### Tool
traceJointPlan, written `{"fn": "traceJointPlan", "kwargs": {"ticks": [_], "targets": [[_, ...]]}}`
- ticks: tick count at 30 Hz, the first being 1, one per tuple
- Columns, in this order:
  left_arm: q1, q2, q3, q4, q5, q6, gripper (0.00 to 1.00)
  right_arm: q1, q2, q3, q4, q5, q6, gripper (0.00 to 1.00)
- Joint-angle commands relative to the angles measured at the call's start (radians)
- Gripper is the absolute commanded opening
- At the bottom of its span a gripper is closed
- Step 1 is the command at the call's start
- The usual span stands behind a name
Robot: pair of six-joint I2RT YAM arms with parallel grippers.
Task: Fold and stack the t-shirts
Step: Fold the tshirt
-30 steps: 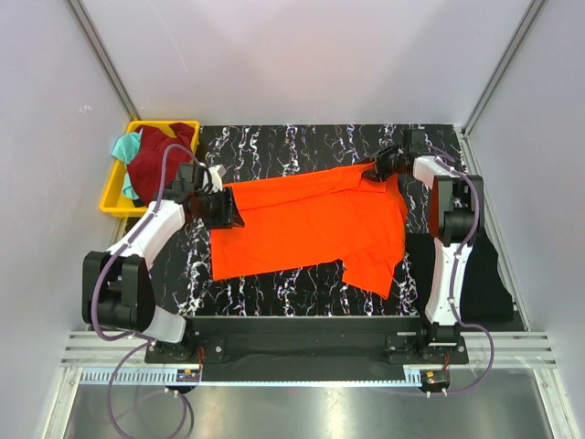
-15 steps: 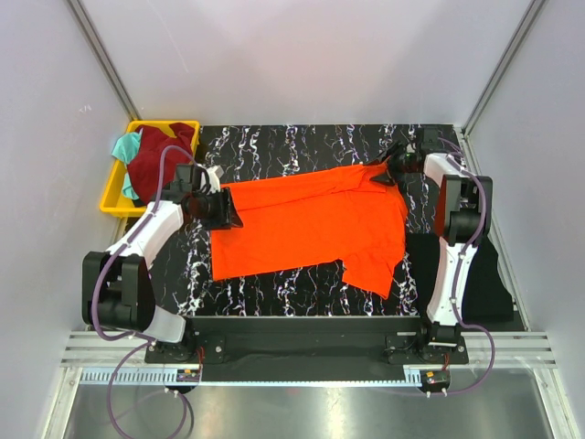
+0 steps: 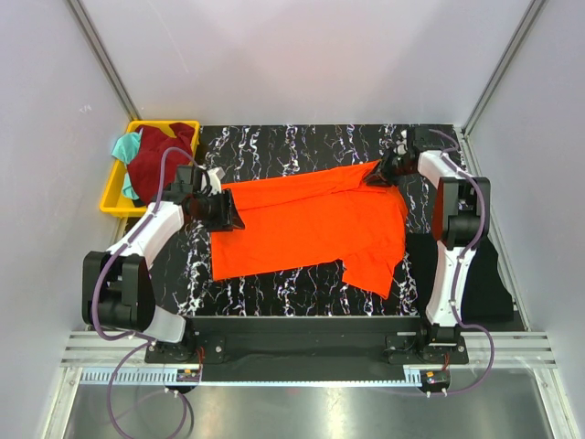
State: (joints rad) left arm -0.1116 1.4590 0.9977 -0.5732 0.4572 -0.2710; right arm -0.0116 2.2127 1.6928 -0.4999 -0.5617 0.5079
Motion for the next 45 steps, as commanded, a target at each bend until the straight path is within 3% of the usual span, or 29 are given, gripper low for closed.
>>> {"fn": "traceJointPlan", "kwargs": {"ticks": [1,10,16,22,34,45], "targets": [[0.004,-0.032,0.002,0.035,0.038,-0.013,0.50,0.050,-0.041,0.007,-0.017,0.031,-0.071,0.30],[0.004,-0.055,0.007,0.033,0.061,-0.004,0.54,0.088,0.015,0.085,-0.046,0.103,-0.100,0.38],[0.004,-0.057,0.013,0.032,0.063,0.003,0.55,0.091,0.050,0.136,-0.084,0.129,-0.108,0.36],[0.004,-0.057,0.007,0.032,0.057,0.006,0.55,0.098,0.053,0.133,-0.095,0.138,-0.117,0.27],[0.003,-0.049,0.013,0.032,0.060,0.007,0.55,0.104,0.130,0.203,-0.106,0.125,-0.088,0.40],[0.007,-0.054,0.010,0.032,0.055,0.009,0.56,0.104,0.154,0.238,-0.101,0.085,-0.017,0.35]]}}
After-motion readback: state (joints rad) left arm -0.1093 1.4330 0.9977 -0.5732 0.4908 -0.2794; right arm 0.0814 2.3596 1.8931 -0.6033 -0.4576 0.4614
